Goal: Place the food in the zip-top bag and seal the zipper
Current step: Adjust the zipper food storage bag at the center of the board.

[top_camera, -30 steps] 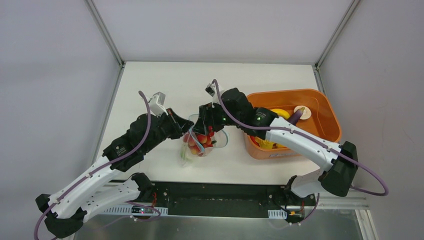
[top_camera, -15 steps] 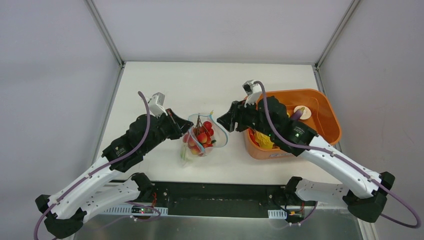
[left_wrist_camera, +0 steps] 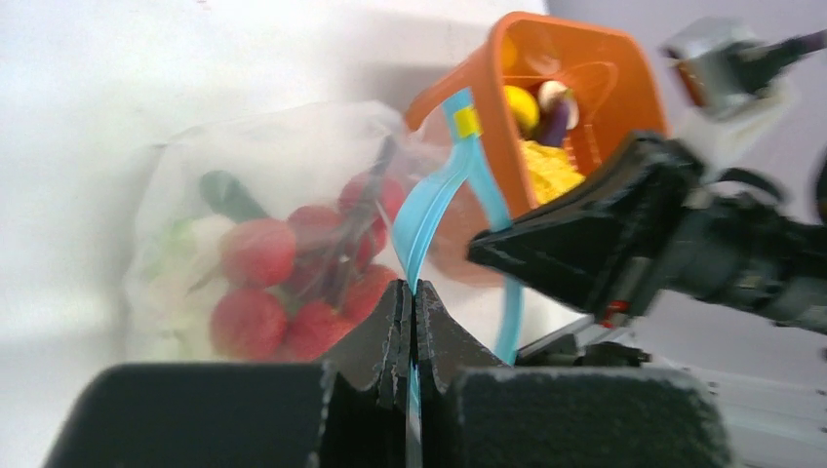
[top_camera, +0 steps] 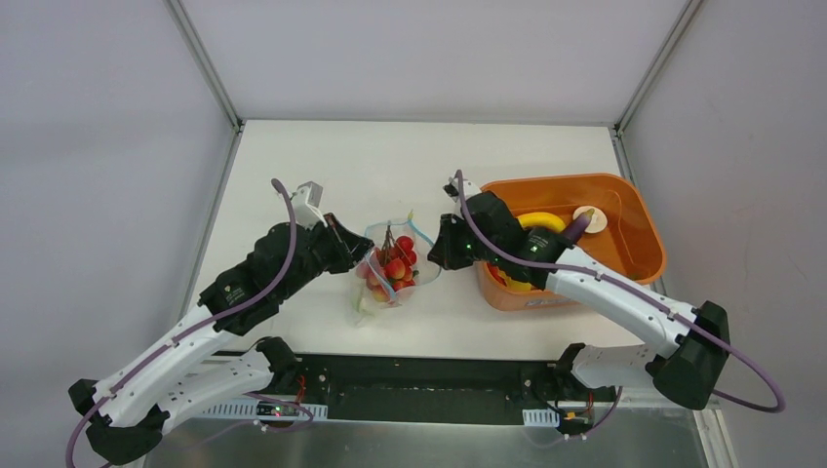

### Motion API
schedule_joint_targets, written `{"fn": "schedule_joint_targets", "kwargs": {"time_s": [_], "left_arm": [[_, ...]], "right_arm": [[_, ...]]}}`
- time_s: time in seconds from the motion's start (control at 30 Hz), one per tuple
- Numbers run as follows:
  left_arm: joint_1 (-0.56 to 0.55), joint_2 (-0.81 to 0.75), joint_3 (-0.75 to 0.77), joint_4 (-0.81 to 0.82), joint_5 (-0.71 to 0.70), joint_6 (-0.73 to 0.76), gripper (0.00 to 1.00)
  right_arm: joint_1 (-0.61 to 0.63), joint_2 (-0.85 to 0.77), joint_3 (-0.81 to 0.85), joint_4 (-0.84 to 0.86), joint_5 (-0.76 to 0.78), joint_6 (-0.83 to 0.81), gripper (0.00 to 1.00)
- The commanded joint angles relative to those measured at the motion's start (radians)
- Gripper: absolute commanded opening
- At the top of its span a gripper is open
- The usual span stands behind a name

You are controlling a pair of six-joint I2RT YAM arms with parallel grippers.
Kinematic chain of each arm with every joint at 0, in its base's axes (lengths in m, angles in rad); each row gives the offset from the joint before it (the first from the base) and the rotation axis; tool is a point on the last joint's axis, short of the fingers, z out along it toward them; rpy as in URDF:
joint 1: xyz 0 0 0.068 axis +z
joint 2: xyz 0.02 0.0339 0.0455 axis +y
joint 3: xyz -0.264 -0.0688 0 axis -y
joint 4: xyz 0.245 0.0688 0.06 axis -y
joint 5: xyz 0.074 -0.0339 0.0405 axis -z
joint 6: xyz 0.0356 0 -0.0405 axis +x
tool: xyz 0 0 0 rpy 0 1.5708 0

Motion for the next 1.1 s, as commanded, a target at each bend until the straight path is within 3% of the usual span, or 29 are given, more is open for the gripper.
{"fn": "schedule_joint_targets", "kwargs": {"time_s": [0.0,0.07,0.13,0.23,0.27,0.33,0.4,0.47,0.53,0.6,0.67,0.73,0.83,1.07], "left_arm": [[0.032,0.021,0.136,-0.213,-0.183,0.128,0.00],[0.053,0.045,0.206,-0.332,-0.247,0.202,0.00],[0.081,0.071,0.274,-0.428,-0.253,0.244,0.00],[0.105,0.083,0.328,-0.420,-0.106,0.316,0.00],[0.108,0.098,0.354,-0.438,-0.072,0.333,0.00],[0.108,0.132,0.412,-0.494,-0.071,0.359,0.00],[0.111,0.162,0.438,-0.523,-0.064,0.355,0.00],[0.111,0.174,0.451,-0.506,0.052,0.355,0.00],[0.111,0.188,0.474,-0.506,0.155,0.364,0.00],[0.111,0.188,0.466,-0.493,0.176,0.358,0.00],[0.114,0.190,0.394,-0.451,0.150,0.348,0.00],[0.135,0.250,0.339,-0.451,0.170,0.332,0.00],[0.140,0.340,0.324,-0.413,0.252,0.288,0.00],[0.138,0.185,0.405,-0.313,0.226,0.260,0.00]], "right_arm": [[0.001,-0.063,0.112,0.172,-0.161,0.020,0.00],[0.002,-0.078,0.110,0.287,-0.281,0.065,0.00],[0.002,-0.049,0.120,0.302,-0.281,0.080,0.00],[0.002,0.094,0.232,0.076,-0.052,0.073,0.00],[0.001,0.140,0.288,0.007,-0.040,0.062,0.00],[0.003,0.178,0.338,-0.009,-0.150,0.049,0.00],[0.003,0.146,0.285,0.125,-0.247,0.080,0.00],[-0.004,0.141,0.249,0.199,-0.258,0.108,0.00],[-0.010,0.173,0.314,0.129,-0.275,0.110,0.00],[-0.010,0.154,0.261,0.205,-0.282,0.120,0.00],[-0.020,0.158,0.182,0.244,-0.144,0.132,0.00],[-0.061,0.251,0.180,0.165,-0.040,0.135,0.00],[-0.090,0.349,0.263,0.058,-0.119,0.129,0.00],[-0.066,0.140,0.222,0.238,-0.200,0.120,0.00]]}}
